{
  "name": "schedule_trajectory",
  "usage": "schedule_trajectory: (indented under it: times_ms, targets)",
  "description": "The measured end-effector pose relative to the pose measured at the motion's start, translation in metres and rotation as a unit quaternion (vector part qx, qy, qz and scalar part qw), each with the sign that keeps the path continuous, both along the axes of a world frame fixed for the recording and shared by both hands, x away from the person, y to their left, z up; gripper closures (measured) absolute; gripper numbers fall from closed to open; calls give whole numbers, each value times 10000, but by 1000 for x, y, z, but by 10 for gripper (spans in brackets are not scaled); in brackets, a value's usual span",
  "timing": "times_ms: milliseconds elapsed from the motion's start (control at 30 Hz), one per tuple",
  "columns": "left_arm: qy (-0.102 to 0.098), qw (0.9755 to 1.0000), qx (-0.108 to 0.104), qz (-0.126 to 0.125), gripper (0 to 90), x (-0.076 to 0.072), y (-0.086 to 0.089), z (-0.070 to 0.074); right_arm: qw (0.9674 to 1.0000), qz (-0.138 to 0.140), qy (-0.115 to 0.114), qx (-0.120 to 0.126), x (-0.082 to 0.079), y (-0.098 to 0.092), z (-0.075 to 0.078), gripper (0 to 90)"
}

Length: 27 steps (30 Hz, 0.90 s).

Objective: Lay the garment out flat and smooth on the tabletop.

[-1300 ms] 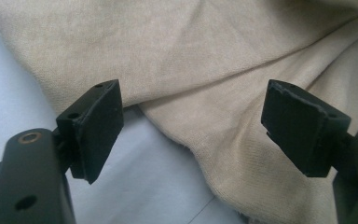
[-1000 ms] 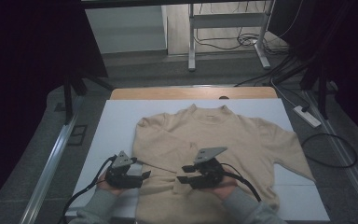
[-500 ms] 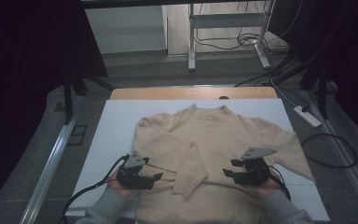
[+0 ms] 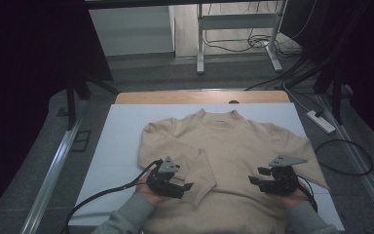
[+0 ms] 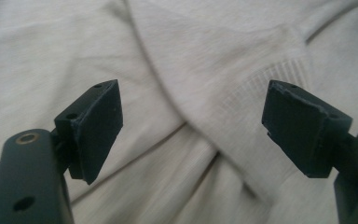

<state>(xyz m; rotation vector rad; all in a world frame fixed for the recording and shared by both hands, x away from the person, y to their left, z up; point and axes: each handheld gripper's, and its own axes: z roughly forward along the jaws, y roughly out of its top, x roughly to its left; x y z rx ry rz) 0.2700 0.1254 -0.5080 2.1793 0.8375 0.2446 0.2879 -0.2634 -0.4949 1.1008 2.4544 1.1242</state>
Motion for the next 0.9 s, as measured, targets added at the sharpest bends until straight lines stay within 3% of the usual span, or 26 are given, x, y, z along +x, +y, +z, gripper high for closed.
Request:
schedule_trajectory:
  times_ms: [333,533,700,833,900]
  targets:
    - [5,10000,12,-24,202,1,-3,0,10000,0,0,0,0,0,0,453]
    - [38,9995,182,-257,437,5,-27,-2,9998,-179,-9,31,2,-9,2,459]
    - [241,9984,364,-362,696,11,-41,-9,9997,-250,-9,23,4,-13,1,459]
    - [480,9971,472,-354,783,15,-43,-14,9997,-258,-3,43,4,-14,1,455]
    - [500,9965,485,-456,790,14,-43,-15,9996,-275,-15,46,4,-15,2,452]
